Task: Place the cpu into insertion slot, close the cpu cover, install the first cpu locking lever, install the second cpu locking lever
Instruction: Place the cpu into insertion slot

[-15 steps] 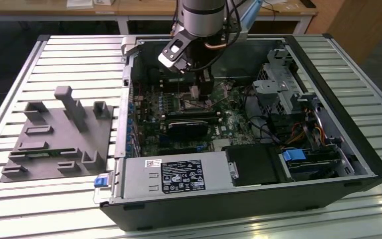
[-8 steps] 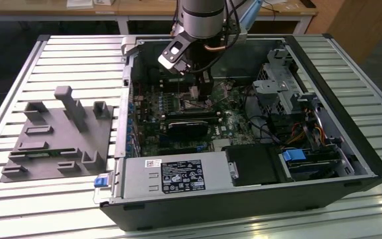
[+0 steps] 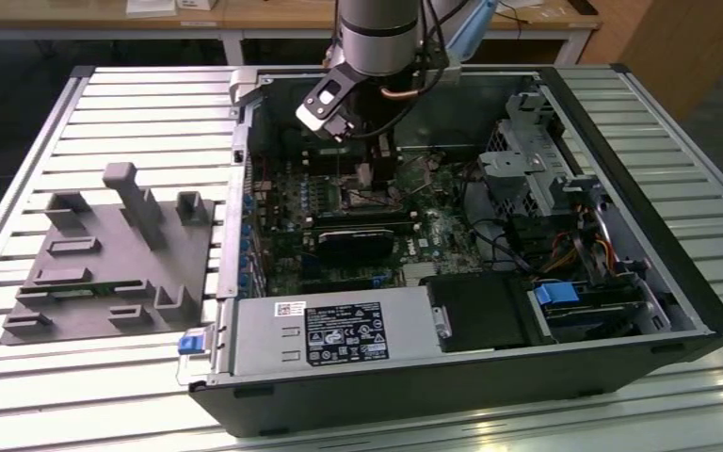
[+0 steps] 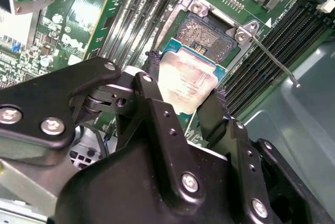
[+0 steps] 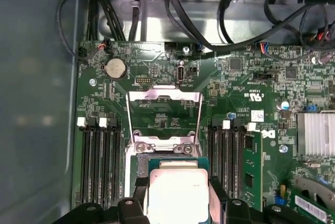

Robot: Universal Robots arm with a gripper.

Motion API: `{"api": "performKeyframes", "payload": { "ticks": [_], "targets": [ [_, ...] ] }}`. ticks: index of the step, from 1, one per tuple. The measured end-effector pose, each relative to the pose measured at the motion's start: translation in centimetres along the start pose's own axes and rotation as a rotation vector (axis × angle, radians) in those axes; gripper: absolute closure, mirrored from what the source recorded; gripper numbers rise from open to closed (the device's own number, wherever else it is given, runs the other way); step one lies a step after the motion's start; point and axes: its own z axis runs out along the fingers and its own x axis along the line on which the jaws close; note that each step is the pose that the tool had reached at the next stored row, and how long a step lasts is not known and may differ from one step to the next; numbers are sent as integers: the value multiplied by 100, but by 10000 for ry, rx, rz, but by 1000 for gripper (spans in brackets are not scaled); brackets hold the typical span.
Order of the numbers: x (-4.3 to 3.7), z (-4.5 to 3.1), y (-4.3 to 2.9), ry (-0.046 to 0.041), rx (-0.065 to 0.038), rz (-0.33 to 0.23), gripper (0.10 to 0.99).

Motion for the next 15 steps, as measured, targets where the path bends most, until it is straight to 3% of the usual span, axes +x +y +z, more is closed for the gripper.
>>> {"api": "performKeyframes", "payload": {
  "ticks": [15],
  "targets": [
    [40, 141, -42, -53, -2, 456, 549]
  ]
}}
